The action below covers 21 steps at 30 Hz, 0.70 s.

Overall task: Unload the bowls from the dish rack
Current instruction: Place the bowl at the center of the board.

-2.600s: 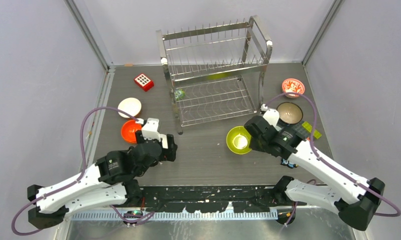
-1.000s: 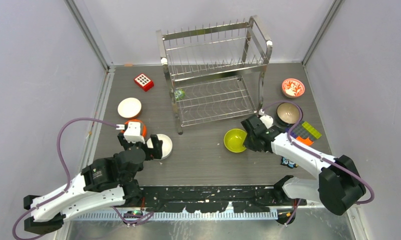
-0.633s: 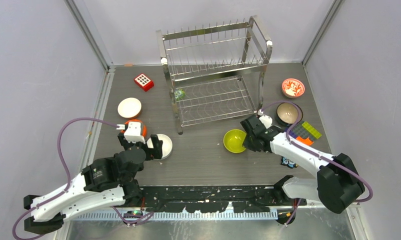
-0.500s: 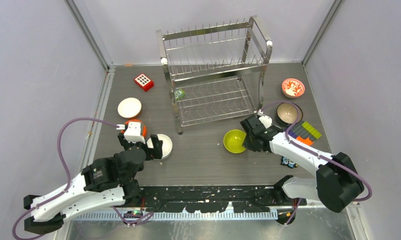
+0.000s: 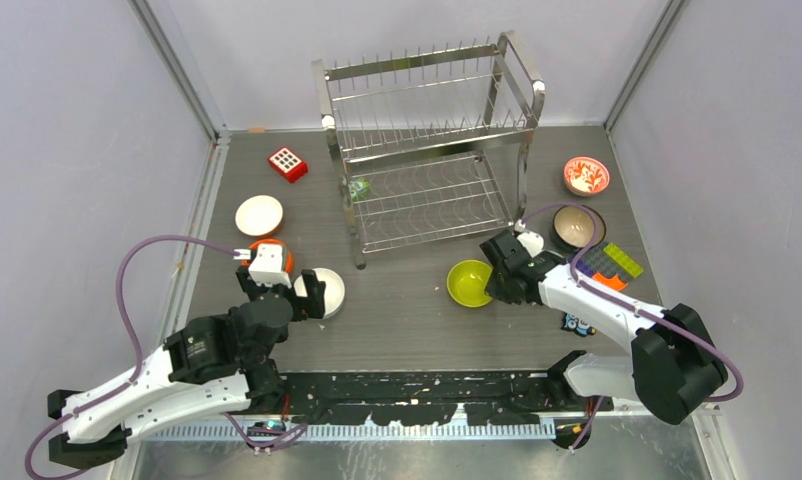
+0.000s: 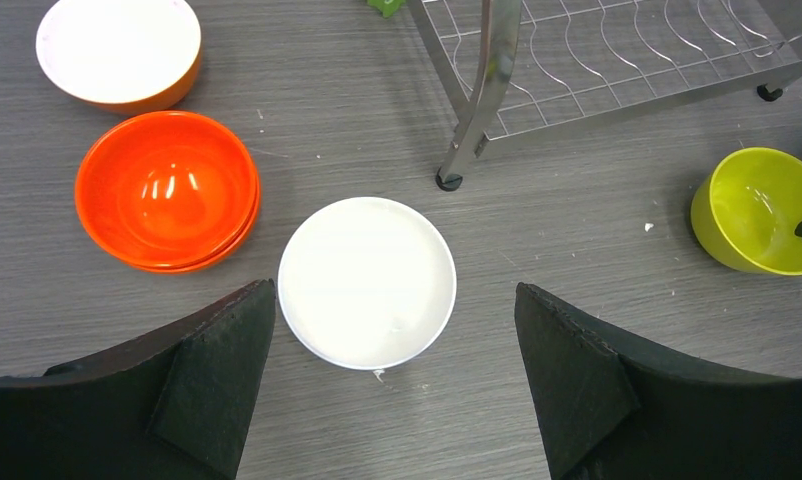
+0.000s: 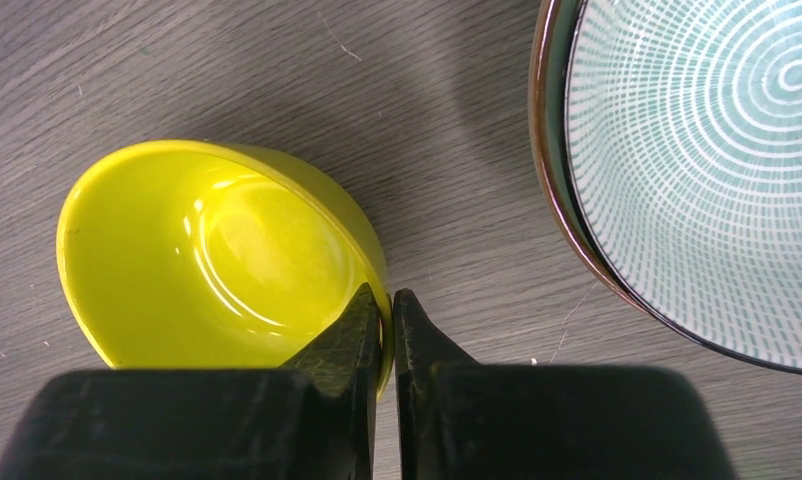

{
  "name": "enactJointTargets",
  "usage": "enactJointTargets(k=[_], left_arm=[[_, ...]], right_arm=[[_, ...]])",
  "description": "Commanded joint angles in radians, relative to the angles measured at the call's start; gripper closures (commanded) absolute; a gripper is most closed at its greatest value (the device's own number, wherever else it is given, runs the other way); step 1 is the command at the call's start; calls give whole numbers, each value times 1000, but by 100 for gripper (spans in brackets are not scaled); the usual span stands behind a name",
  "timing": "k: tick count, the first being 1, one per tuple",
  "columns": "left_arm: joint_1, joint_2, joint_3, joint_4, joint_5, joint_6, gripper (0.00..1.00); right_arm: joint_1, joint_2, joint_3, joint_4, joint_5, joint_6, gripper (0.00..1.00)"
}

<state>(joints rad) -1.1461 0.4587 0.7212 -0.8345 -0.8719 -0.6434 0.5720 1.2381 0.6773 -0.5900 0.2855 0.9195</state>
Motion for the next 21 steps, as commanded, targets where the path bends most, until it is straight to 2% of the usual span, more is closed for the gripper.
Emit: enactJointTargets(k=[1,13,21], left_arm=[[-3,4,-3,9,-27,-9,10],[-3,3,-5,9,-28,-9,10],[-3,5,-5,11,-24,-10,10]], right_arm=[[-3,-19,-1,25,3,0,87],[-3,-33,5,13,7,-4,73],[-4,-49,8,-4,13,-8,68]])
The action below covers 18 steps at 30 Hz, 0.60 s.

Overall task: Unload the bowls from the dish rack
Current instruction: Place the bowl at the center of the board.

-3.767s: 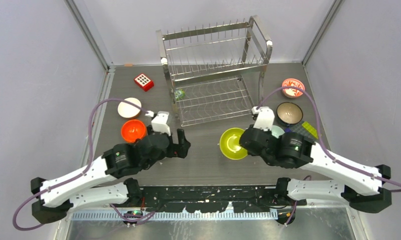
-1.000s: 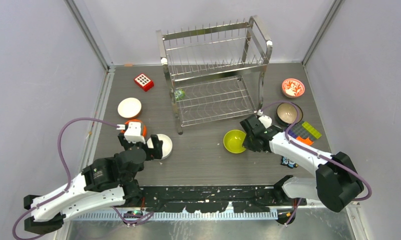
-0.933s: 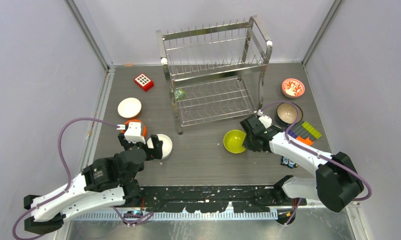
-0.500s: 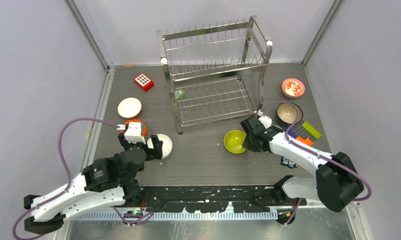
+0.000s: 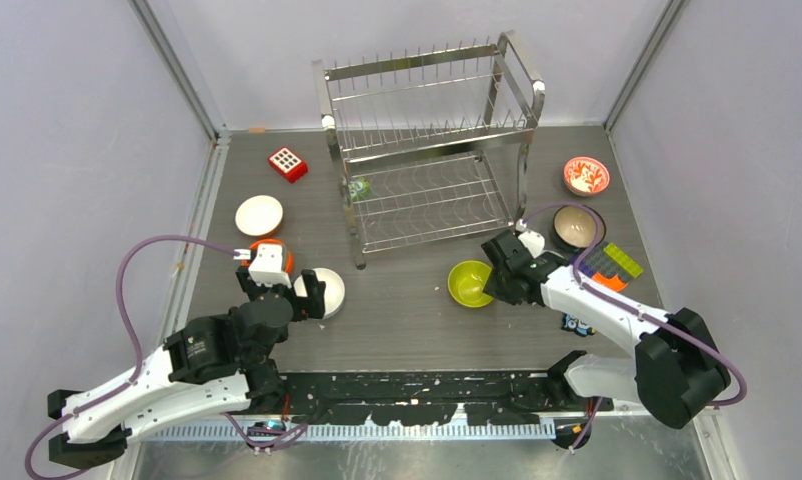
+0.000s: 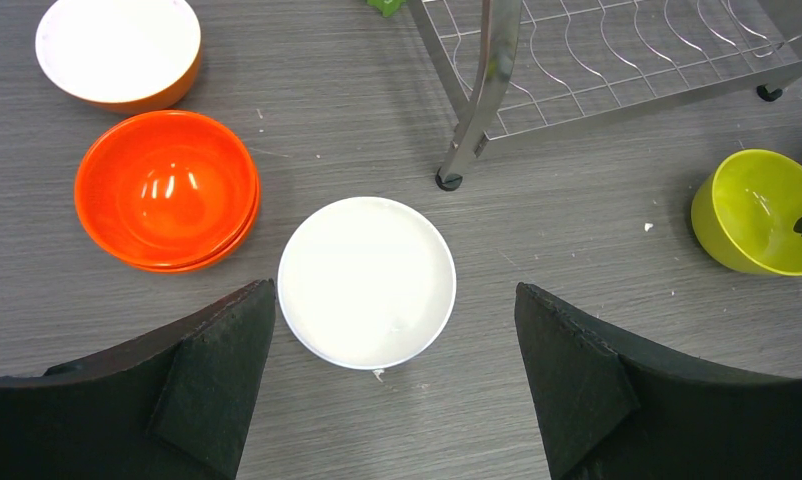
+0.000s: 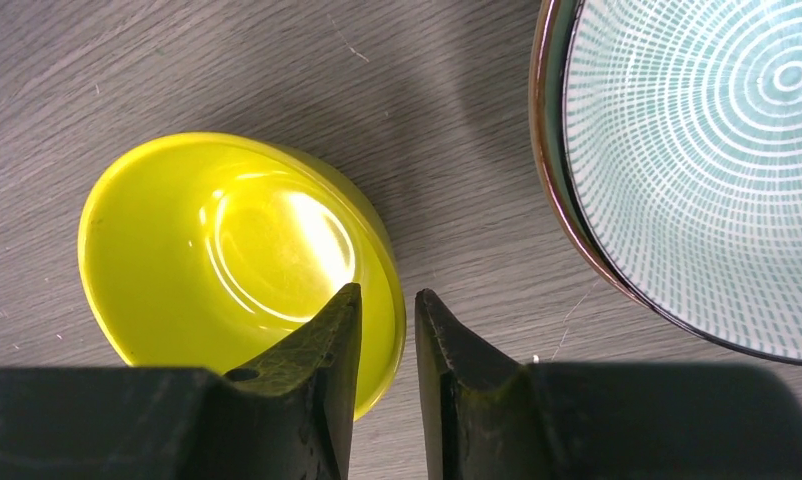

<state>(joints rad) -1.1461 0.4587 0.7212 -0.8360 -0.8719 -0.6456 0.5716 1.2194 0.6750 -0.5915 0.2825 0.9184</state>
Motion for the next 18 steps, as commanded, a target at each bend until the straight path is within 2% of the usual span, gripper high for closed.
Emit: enactJointTargets(k=[1,18], left_arm=[[-2,5,-5,12,-24,-7,10],[-2,9,-5,12,-26,-6,10]], right_arm=[[-3,-32,12,-4,16,-7,68],[-3,-34,2,7,5,-15,69]])
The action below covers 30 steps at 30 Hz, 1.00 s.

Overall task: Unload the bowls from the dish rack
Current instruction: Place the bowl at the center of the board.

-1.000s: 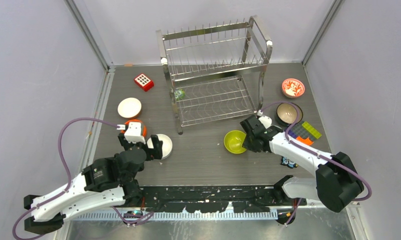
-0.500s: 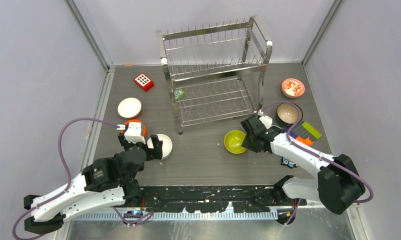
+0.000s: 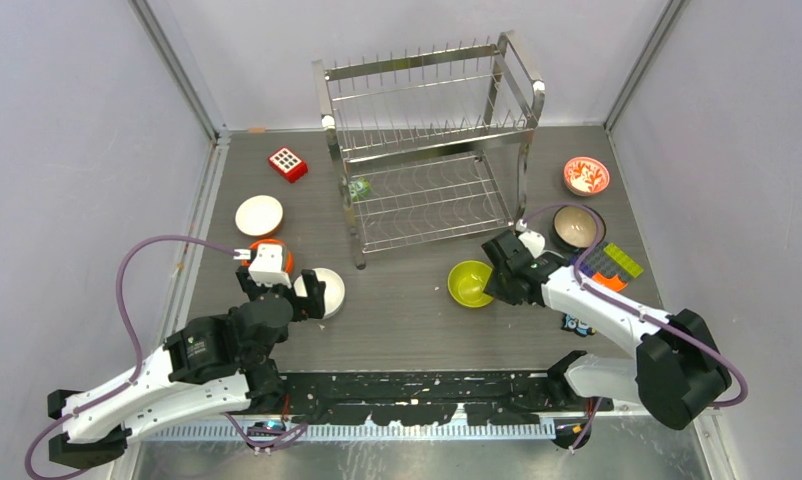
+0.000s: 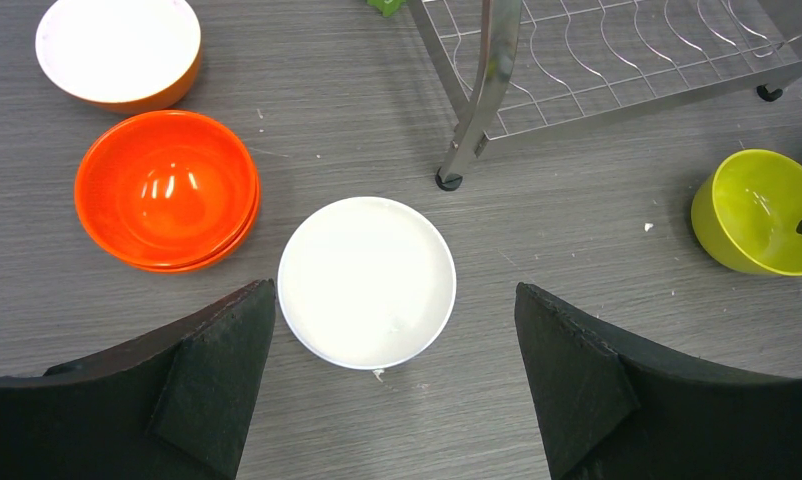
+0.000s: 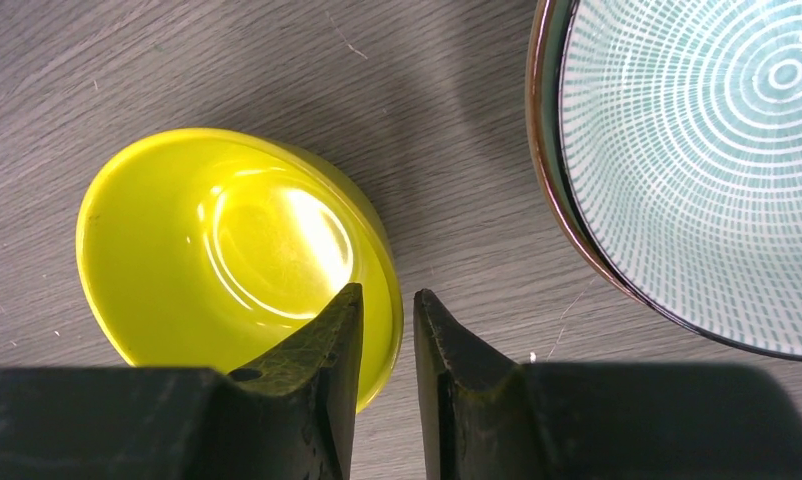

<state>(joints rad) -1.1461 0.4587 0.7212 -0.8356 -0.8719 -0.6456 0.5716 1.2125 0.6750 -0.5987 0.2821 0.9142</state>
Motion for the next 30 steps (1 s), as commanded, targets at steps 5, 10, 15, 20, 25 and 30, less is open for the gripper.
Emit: enactJointTargets(k=[5,10,15,20,25,30], left_arm=[[-3,6,-5,10,-26,-8,10],[-3,9,-4,12,-20,-5,10],[-2,21,-5,18,-17,1,9],[-2,58,1,18,0,8,7],[-3,112,15,21,17,16,5],[-3,190,54,14,26,34,2]], right_arm=[[-3,-41,20,6,10,-34,69],[-4,-96,66,-27,50,-90,63],[-4,-175,166,-106,125,-168,56],[-3,-273,256,-127,148,-257,45],[-2,-416,294,-54,93,-317,32],[-2,-560,275,76,114,-306,1]])
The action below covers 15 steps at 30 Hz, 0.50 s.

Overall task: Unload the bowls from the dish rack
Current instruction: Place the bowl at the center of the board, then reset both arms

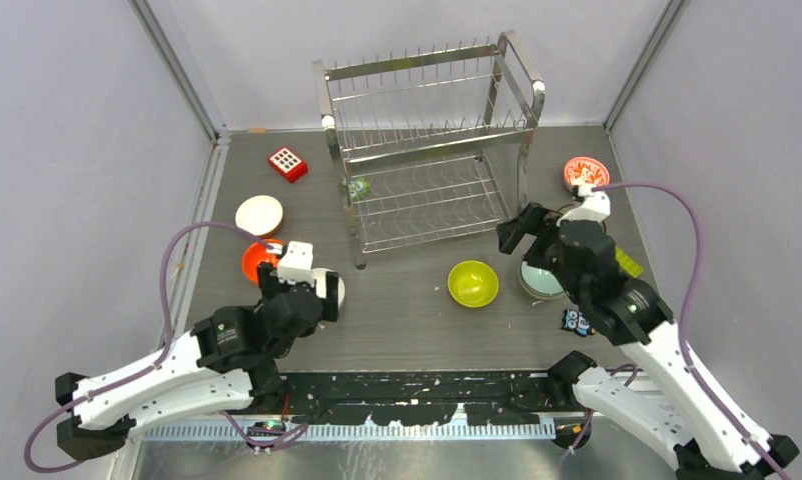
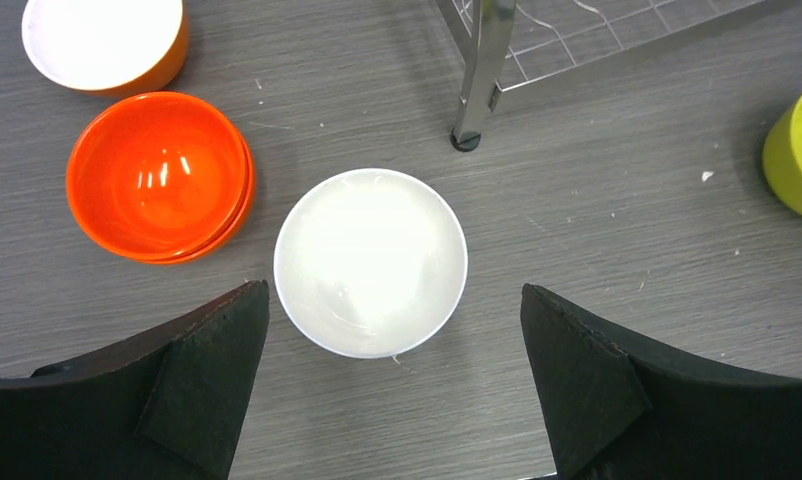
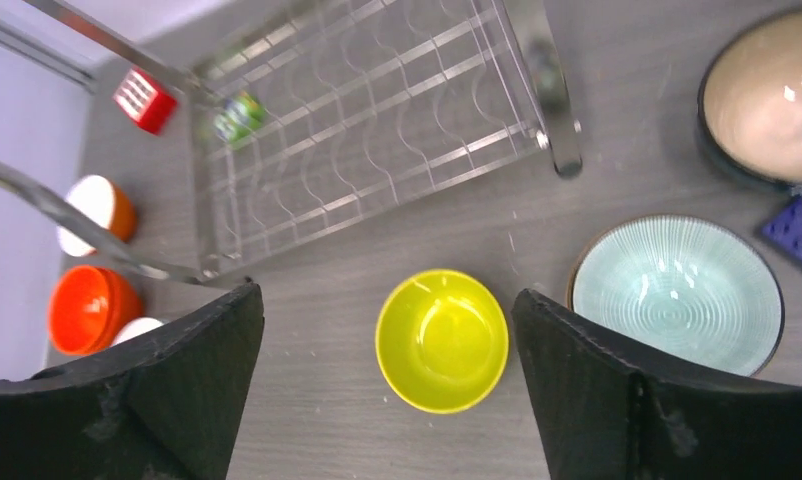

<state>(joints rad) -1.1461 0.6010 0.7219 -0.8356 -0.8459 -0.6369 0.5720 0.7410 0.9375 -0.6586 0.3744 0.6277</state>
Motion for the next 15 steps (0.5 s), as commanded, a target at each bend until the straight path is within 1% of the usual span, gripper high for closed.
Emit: enactJointTargets(k=[1,4,6,8,11,13,15], left_arm=[[-2,72,64,11,-9,20,1],[-3,129,113,-9,-46,-42,0],[-2,178,157,-41,-67,-143,0],[-2,231,212,-107,-79,-267,0],[-2,305,308,-282,-98,-494,0],[-2,324,350,-332,-85,-543,0],[-3,312,351,-321,-78,-556,0]], right_arm=[[-2,-124,-10,182,35,-17,0],[-2,-222,-102,325,91,-33,0],[-2,-262,-143,384,135,-54,0],[-3,-271,-156,388,169,-72,0],[-2,-263,-144,340,182,-77,0],[-3,-257,-139,321,179,-61,0],[-1,-249,-131,318,203,-34,0]])
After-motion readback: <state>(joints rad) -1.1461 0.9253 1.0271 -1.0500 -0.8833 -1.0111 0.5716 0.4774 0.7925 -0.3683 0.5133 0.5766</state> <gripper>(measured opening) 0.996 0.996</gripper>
